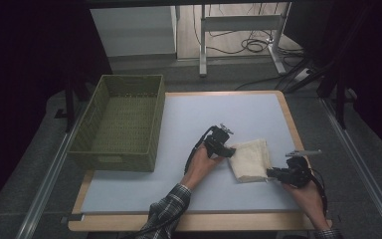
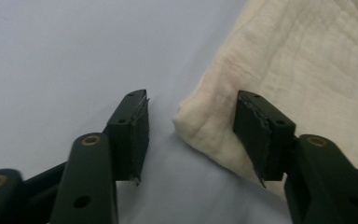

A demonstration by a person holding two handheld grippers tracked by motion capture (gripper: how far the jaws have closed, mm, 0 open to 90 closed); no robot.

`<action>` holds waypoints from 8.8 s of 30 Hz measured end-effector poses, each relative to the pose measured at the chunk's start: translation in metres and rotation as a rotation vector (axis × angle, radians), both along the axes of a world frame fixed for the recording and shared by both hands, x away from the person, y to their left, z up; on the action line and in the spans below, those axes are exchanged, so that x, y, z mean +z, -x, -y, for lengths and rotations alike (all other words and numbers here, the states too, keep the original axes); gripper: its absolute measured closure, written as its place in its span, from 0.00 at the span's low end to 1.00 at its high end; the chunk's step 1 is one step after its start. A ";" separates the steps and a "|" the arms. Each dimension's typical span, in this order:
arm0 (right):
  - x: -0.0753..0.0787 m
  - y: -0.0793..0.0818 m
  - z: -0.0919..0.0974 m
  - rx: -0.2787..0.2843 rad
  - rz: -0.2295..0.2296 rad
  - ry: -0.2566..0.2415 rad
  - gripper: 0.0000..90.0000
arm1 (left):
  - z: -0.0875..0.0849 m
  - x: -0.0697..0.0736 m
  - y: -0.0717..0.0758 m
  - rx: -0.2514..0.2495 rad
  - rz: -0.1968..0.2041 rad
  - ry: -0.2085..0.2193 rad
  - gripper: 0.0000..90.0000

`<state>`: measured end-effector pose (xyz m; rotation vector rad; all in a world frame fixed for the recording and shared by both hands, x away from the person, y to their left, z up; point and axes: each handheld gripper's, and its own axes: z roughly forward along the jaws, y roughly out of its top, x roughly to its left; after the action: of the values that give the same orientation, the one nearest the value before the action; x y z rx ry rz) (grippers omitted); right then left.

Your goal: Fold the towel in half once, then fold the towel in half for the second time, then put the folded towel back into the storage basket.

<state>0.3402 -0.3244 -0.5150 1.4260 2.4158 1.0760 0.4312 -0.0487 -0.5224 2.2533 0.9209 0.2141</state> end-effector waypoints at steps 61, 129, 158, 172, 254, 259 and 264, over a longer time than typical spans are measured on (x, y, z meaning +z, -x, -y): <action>0.072 -0.023 -0.105 0.251 0.042 -0.196 0.89 | -0.117 0.105 0.009 0.046 -0.009 -0.187 0.94; 0.100 -0.065 -0.375 0.375 0.020 -0.191 0.89 | -0.344 0.157 0.031 0.473 0.068 -0.262 0.93; 0.067 -0.065 -0.428 0.298 -0.092 -0.071 0.74 | -0.342 0.100 0.011 0.459 0.054 -0.239 0.73; 0.085 -0.069 -0.408 0.310 -0.040 -0.097 0.61 | -0.336 0.095 0.008 0.440 0.011 -0.215 0.51; 0.061 -0.055 -0.184 0.335 0.148 0.024 0.11 | -0.144 0.108 0.020 0.045 -0.018 -0.019 0.04; 0.060 -0.050 -0.168 0.332 0.173 0.046 0.10 | -0.129 0.102 0.026 0.019 0.002 -0.007 0.04; 0.058 -0.045 -0.155 0.330 0.183 0.061 0.10 | -0.118 0.096 0.032 -0.003 0.014 0.002 0.04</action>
<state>0.3849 -0.1699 -0.4565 0.8855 2.5777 1.1280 0.3987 0.0689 -0.4263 2.2482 0.9103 0.2276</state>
